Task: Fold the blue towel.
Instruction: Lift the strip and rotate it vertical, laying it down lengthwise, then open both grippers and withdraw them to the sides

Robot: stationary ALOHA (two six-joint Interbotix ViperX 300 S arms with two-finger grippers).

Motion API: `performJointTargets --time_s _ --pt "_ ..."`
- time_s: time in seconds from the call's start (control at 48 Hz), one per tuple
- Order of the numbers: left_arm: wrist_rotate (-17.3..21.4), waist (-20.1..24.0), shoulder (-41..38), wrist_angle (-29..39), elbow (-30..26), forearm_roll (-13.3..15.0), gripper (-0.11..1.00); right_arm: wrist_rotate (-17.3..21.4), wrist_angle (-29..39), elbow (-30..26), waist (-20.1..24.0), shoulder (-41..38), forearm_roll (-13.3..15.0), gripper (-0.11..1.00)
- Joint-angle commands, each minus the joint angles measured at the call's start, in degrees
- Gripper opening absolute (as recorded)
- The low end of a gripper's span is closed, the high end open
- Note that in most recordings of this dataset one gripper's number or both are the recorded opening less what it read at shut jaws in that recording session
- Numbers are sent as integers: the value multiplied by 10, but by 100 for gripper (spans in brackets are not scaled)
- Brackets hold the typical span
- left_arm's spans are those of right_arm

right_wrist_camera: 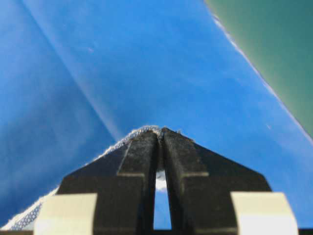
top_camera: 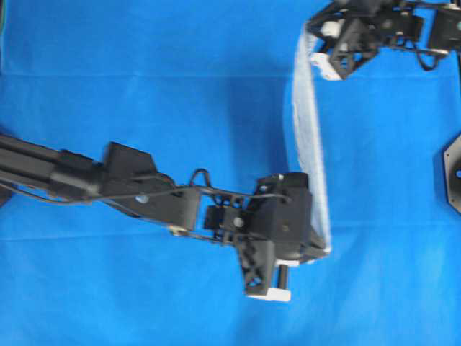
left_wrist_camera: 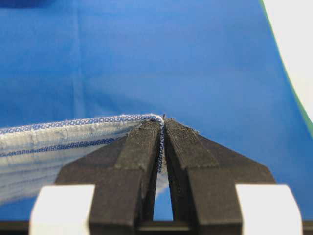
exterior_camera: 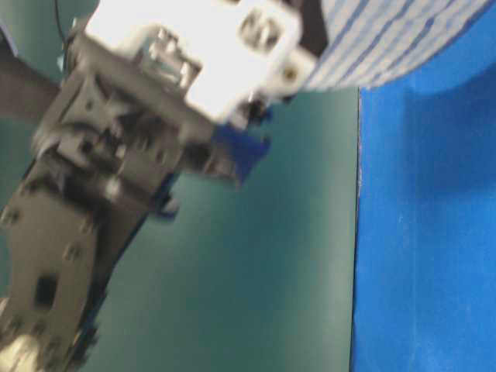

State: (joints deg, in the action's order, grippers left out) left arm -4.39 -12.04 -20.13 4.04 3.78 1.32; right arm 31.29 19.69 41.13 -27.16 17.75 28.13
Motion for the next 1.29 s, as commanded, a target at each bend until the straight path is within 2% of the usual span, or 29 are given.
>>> performJointTargets --time_s 0.0,0.208,0.333,0.521,0.729,0.875,1.041,1.271 --pt "8 -7 -12 -19 -39 2 1 2 7 15 -19 45 2 5" --pt "29 -4 -67 -23 -99 1 1 4 41 47 -20 85 -5 5" --pt "28 -4 -68 -17 -95 2 1 3 40 44 -20 70 -7 5" --pt "11 -4 -46 -8 -41 4 1 3 -4 12 -18 -6 -8 5" --pt "-44 -10 -9 -11 48 4 1 3 -42 -52 -1 -109 -8 5" --pt "-76 -15 14 -17 104 4 1 3 -43 -98 12 -158 -8 5" --pt "-85 -16 29 -30 143 4 1 4 -42 -121 18 -186 -9 5" --pt "-82 -11 34 -31 160 4 1 4 -40 -119 18 -190 -9 5"
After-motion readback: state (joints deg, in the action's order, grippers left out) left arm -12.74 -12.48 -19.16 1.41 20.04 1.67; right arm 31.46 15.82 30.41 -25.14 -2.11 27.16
